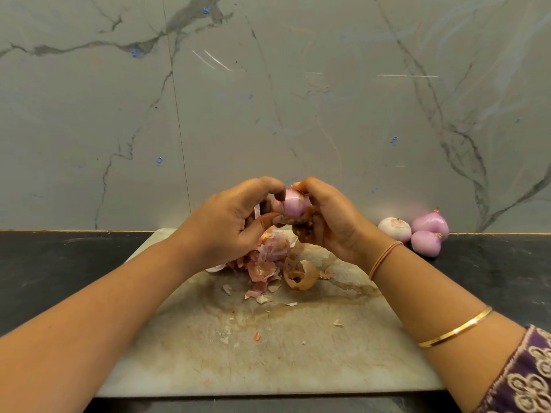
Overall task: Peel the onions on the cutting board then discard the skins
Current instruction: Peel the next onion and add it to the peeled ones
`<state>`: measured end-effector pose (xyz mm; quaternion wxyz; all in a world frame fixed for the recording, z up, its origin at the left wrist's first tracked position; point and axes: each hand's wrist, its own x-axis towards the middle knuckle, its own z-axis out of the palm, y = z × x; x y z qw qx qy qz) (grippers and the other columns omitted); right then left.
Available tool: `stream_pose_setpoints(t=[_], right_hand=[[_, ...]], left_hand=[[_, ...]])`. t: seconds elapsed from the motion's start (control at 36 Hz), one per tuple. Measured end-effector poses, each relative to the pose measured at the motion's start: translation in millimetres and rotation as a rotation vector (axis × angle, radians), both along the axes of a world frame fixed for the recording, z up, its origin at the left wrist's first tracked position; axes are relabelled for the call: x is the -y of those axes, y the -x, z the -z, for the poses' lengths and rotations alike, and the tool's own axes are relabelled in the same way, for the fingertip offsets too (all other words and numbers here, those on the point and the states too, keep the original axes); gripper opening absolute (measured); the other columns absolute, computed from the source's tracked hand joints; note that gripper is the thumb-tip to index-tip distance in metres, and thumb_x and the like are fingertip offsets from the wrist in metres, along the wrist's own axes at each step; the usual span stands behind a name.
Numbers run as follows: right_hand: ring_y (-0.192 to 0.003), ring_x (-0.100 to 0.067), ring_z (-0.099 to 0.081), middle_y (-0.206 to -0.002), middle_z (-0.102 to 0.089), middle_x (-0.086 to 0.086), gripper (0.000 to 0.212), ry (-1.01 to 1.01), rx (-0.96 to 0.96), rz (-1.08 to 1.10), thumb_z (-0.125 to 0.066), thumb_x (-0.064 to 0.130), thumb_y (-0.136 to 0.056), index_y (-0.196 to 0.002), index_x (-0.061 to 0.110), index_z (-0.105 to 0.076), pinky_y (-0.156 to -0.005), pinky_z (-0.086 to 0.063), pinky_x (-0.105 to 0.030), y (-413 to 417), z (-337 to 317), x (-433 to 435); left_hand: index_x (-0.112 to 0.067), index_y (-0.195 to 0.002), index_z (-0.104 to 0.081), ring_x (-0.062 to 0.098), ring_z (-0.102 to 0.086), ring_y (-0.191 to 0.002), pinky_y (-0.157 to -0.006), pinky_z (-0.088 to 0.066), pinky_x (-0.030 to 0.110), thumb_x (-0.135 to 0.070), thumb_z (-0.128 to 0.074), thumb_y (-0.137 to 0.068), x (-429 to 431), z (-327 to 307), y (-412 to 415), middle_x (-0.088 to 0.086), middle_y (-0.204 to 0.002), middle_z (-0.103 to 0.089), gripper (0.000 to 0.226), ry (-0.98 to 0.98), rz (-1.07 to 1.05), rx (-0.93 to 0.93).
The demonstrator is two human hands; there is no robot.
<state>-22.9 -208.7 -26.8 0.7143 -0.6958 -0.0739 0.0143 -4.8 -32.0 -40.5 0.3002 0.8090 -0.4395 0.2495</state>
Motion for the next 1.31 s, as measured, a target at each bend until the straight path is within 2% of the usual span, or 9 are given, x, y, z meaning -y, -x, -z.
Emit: stream_pose_setpoints(t=[0.25,0.36,0.47,0.61,0.75,0.92,1.0,1.08,1.31], right_hand=[[-0.050,-0.012,-0.046,-0.071,-0.067,-0.013,0.032,0.050,-0.024,-0.010,-0.039,0.034,-0.096,-0.095,0.008,-0.058,-0.044,-0.038,-0.018,0.2,-1.9,1.0],[-0.049,-0.011,-0.046,-0.068,-0.067,-0.011,0.033,0.058,-0.023,-0.010,-0.038,0.034,-0.097,-0.095,0.008,-0.058,-0.044,-0.038,-0.017,0.2,-1.6,1.0],[-0.052,-0.013,-0.043,-0.067,-0.067,-0.011,0.034,0.063,-0.028,-0.009,-0.037,0.034,-0.096,-0.096,0.007,-0.058,-0.044,-0.037,-0.018,-0.7,-1.5,1.6],[-0.052,-0.014,-0.042,-0.073,-0.064,-0.014,0.029,0.015,-0.022,0.019,-0.040,0.033,-0.094,-0.095,0.008,-0.055,-0.044,-0.037,-0.018,-3.2,-0.3,1.2],[-0.057,-0.017,-0.043,-0.084,-0.055,-0.015,0.020,-0.047,0.011,0.071,-0.045,0.028,-0.094,-0.084,0.012,-0.052,-0.051,-0.038,-0.023,-6.0,1.4,1.8],[-0.064,-0.019,-0.047,-0.082,-0.054,-0.012,0.018,-0.023,0.062,0.075,-0.045,0.022,-0.093,-0.093,0.007,-0.055,-0.056,-0.040,-0.025,-6.7,2.2,1.1],[-0.069,-0.018,-0.050,-0.090,-0.056,-0.014,0.023,-0.041,0.089,0.046,-0.043,0.020,-0.094,-0.101,0.006,-0.058,-0.059,-0.043,-0.024,-6.7,2.2,-0.1],[-0.073,-0.018,-0.052,-0.095,-0.059,-0.015,0.026,-0.048,0.110,0.019,-0.042,0.020,-0.094,-0.102,0.005,-0.062,-0.063,-0.045,-0.026,-5.7,1.9,-0.8],[-0.075,-0.018,-0.054,-0.093,-0.063,-0.011,0.028,-0.088,0.136,-0.058,-0.039,0.018,-0.097,-0.091,0.011,-0.066,-0.064,-0.045,-0.024,-1.6,1.3,0.2]], left_hand=[[-0.035,-0.101,-0.044,0.010,-0.046,-0.060,-0.050,-0.038,0.020,-0.026,-0.054,-0.087,2.2,-0.7,1.3,-0.022,-0.081,-0.050,0.020,0.003,0.001,0.040],[-0.039,-0.113,-0.042,0.014,-0.045,-0.055,-0.048,-0.042,0.026,-0.036,-0.053,-0.087,1.8,-2.4,2.9,-0.026,-0.087,-0.052,0.028,0.011,0.020,0.011],[-0.045,-0.100,-0.042,0.008,-0.047,-0.062,-0.052,-0.039,0.021,-0.029,-0.052,-0.087,2.1,-1.0,2.2,-0.024,-0.082,-0.051,0.024,-0.003,-0.017,-0.004],[-0.030,-0.094,-0.048,0.002,-0.050,-0.065,-0.053,-0.039,0.014,-0.018,-0.058,-0.092,3.1,-1.8,3.4,-0.020,-0.073,-0.050,0.016,-0.002,-0.057,-0.009],[-0.023,-0.092,-0.048,0.011,-0.051,-0.061,-0.054,-0.042,0.029,-0.025,-0.054,-0.094,2.1,-3.8,0.8,-0.013,-0.078,-0.052,0.006,0.017,-0.259,0.029],[-0.028,-0.115,-0.054,0.007,-0.057,-0.067,-0.064,-0.050,0.031,-0.028,-0.053,-0.092,2.8,-5.0,1.2,-0.022,-0.097,-0.054,0.023,0.050,-0.315,-0.101],[-0.039,-0.103,-0.055,-0.002,-0.058,-0.068,-0.058,-0.041,0.017,-0.048,-0.054,-0.090,6.5,-4.9,5.6,-0.029,-0.091,-0.056,0.016,0.063,-0.255,-0.163],[-0.045,-0.089,-0.056,-0.005,-0.061,-0.066,-0.058,-0.044,0.014,-0.047,-0.059,-0.087,8.6,-3.9,7.4,-0.024,-0.085,-0.062,0.004,0.144,-0.198,-0.280],[-0.030,-0.081,-0.066,0.004,-0.057,-0.057,-0.059,-0.051,0.023,-0.040,-0.061,-0.073,9.2,-5.2,7.6,-0.017,-0.067,-0.065,0.014,0.392,-0.094,-0.461]])
